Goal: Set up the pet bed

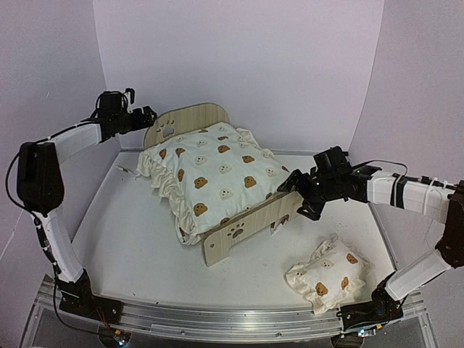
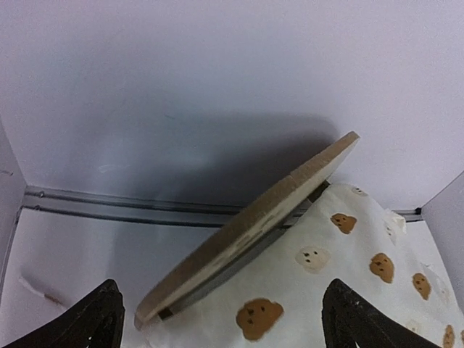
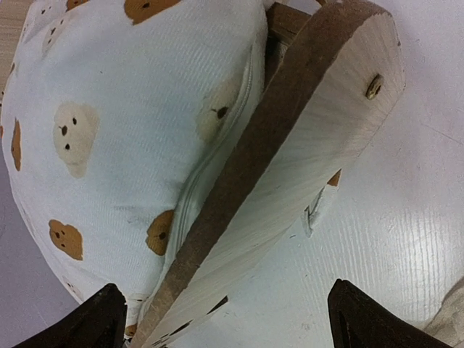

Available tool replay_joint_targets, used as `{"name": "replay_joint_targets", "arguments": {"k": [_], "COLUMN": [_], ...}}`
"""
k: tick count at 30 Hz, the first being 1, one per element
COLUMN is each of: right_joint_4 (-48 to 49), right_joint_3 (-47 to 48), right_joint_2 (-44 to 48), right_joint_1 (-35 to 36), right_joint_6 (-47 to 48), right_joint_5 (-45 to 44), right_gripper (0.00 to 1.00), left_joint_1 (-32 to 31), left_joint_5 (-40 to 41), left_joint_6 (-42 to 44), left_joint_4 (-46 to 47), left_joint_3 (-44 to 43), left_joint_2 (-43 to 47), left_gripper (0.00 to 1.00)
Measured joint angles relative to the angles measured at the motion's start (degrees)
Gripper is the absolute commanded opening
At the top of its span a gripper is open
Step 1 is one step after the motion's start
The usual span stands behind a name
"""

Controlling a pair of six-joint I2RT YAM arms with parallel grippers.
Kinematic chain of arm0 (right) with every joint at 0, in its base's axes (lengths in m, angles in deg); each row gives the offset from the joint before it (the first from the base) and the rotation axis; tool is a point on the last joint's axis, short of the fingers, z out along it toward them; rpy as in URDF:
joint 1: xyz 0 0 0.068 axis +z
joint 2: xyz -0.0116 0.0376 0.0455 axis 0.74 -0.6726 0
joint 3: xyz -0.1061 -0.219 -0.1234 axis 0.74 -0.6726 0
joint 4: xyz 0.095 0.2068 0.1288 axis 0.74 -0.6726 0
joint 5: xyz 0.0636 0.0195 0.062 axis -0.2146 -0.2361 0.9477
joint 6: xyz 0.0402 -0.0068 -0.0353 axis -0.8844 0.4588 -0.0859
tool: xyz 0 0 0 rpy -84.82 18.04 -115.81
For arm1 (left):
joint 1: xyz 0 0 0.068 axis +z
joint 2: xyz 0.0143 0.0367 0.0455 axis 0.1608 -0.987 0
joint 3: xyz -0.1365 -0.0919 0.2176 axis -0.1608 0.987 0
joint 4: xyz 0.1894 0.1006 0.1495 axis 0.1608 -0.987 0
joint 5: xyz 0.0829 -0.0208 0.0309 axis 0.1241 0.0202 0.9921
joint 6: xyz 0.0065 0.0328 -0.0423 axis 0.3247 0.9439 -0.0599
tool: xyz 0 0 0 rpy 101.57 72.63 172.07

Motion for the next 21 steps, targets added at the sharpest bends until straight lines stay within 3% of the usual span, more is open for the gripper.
{"name": "replay_joint_targets", "arguments": {"k": [6, 12, 17, 21], "right_joint_4": [-0.5, -0.6, -1.5, -2.1], "right_joint_3": [5.2, 6.8, 6.8, 6.8], "right_joint_2": [-3.7, -5.0, -5.4, -5.4], "right_joint_1": [0.9, 2.3, 2.5, 2.5], "right_joint_6": [-2.4, -2.4, -2.1, -0.8], "right_joint_5": [-0.4, -0.8, -2.2, -3.8], "right_gripper": [0.98, 0.98, 0.98, 0.98], "left_joint_1": [1.7, 2.0, 2.1, 3.3], "left_joint_5": [-7.4, -17.1, -22.4, -24.1], "left_joint_6": [10.3, 17.5, 20.6, 21.9], "left_joint_4": [-2.1, -3.7, -1.8, 0.7], "left_joint_3": [-15.8, -26.6, -21.4, -10.4], "left_joint_2": [-16.6, -25.0, -22.4, -15.5], "left_gripper": [0.96, 0.72, 0.46, 0.35]}}
